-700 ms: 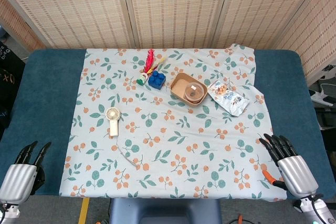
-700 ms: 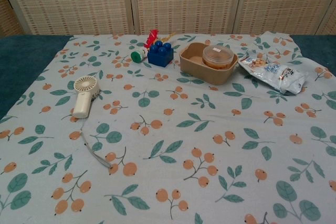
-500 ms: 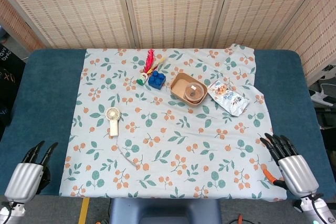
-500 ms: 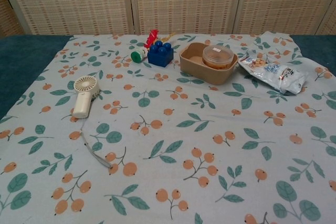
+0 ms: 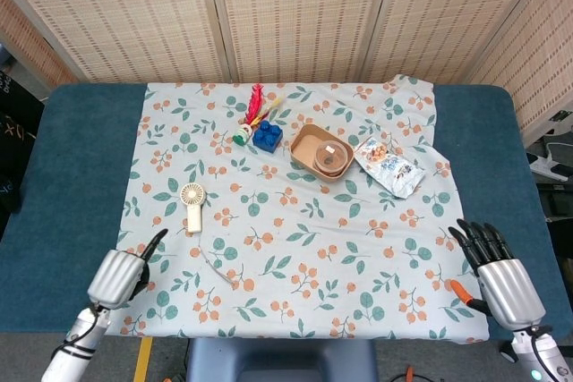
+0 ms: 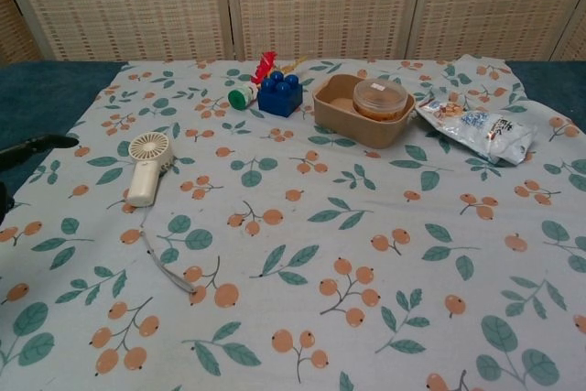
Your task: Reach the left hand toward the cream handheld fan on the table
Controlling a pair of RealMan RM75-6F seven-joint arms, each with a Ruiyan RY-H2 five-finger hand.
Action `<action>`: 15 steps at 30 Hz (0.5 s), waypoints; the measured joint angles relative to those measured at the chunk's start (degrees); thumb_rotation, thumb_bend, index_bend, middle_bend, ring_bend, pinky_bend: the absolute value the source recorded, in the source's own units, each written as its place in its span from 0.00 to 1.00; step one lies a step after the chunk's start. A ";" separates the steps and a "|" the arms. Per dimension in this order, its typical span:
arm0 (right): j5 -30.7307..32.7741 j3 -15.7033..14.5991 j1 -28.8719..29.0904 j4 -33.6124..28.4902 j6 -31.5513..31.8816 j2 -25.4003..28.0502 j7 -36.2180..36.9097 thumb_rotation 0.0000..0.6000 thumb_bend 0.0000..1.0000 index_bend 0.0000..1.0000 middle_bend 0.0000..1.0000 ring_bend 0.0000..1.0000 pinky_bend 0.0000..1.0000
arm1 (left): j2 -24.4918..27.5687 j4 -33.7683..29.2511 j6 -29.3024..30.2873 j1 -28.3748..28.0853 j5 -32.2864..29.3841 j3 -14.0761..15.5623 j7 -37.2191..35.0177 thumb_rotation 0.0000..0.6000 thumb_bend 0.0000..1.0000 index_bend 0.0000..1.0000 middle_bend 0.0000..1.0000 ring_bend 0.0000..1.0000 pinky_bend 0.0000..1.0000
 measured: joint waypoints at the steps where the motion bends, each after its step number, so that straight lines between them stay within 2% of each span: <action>1: 0.42 0.18 0.01 0.18 -0.07 -0.23 -0.35 1.00 0.18 0.00 0.00 0.00 0.00 | -0.78 0.75 -1.19 -0.94 -0.71 -0.43 0.11 1.00 0.95 0.00 0.94 0.87 1.00; 9: 2.56 0.88 0.34 1.14 -1.60 -1.90 -3.21 1.00 0.18 0.00 0.00 0.00 0.00 | -5.03 6.59 -7.87 -6.72 -4.80 -2.58 0.15 1.00 0.94 0.00 0.95 0.88 1.00; 15: 3.39 1.13 0.43 1.18 -1.98 -2.23 -3.91 1.00 0.18 0.00 0.00 0.00 0.00 | -6.24 8.21 -9.18 -8.06 -5.63 -2.86 0.21 1.00 0.94 0.00 0.95 0.88 1.00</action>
